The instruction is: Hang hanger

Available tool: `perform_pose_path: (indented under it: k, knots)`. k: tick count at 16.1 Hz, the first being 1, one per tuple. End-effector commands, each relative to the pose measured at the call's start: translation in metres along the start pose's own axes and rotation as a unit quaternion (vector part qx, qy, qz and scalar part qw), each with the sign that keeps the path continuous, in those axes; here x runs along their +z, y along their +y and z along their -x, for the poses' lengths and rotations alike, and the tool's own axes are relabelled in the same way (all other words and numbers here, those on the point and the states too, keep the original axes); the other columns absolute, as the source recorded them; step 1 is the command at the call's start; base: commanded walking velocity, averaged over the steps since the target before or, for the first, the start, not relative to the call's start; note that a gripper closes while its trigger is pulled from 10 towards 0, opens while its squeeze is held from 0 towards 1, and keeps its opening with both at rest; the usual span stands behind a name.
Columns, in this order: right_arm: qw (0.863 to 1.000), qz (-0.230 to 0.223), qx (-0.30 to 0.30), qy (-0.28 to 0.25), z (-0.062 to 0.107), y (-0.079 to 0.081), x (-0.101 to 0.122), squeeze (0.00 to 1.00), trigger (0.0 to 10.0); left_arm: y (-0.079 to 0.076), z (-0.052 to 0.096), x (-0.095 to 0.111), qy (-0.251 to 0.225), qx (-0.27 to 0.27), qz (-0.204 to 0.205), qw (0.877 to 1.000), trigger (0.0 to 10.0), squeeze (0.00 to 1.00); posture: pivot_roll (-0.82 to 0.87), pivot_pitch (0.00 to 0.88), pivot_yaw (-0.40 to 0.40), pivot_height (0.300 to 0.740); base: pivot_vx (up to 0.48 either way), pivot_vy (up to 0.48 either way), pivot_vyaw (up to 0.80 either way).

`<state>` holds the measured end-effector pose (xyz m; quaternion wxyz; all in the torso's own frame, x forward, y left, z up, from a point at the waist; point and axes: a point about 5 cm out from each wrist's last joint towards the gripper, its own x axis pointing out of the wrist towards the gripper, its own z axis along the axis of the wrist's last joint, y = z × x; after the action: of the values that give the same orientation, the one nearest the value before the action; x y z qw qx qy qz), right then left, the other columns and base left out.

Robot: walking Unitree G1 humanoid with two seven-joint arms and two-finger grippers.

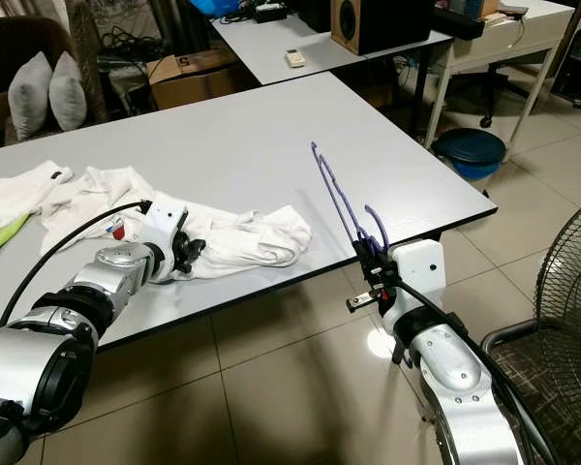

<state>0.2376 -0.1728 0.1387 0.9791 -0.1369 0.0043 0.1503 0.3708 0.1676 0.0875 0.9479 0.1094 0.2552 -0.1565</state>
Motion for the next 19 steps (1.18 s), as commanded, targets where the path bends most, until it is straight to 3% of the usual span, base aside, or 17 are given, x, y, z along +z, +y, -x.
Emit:
perform_pose_path:
  k: [1, 8, 11, 15, 17, 19]
  knots:
    - [1.000, 0.009, 0.005, 0.001, -0.002, 0.001, 0.002, 0.00, 10.0, 0.003, 0.002, -0.010, 0.019, 0.007, 0.003, 1.000, 0.0, 0.00, -0.31, 0.000, 0.159, 0.740, 0.000, 0.000, 0.00]
    - [1.000, 0.013, 0.003, 0.002, -0.002, 0.001, 0.001, 0.00, 10.0, -0.002, 0.000, -0.006, 0.003, -0.012, 0.019, 1.000, 0.0, 0.00, -0.32, 0.000, 0.177, 0.740, 0.000, 0.000, 0.00]
    - [1.000, 0.014, 0.000, 0.001, -0.002, 0.001, 0.001, 0.00, 10.0, 0.001, 0.000, 0.009, -0.046, -0.008, 0.058, 0.997, 0.0, 0.00, -0.32, 0.000, 0.184, 0.740, 0.000, 0.000, 0.00]
    - [1.000, 0.016, -0.004, -0.007, -0.002, 0.001, 0.004, 0.00, 10.0, 0.018, 0.009, 0.034, -0.138, -0.002, 0.103, 0.985, 0.0, 0.00, -0.33, 0.000, 0.204, 0.740, 0.000, 0.000, 0.00]
    - [1.000, 0.018, -0.004, -0.011, -0.001, 0.000, 0.004, 0.00, 10.0, 0.040, 0.024, 0.044, -0.205, -0.010, 0.101, 0.973, 0.0, 0.00, -0.32, 0.000, 0.204, 0.740, 0.000, 0.000, 0.00]
    - [1.000, 0.015, -0.002, -0.015, 0.000, 0.000, 0.005, 0.00, 10.0, 0.051, 0.042, 0.042, -0.267, -0.046, 0.102, 0.957, 0.0, 0.00, -0.29, 0.000, 0.190, 0.740, 0.000, 0.000, 0.00]
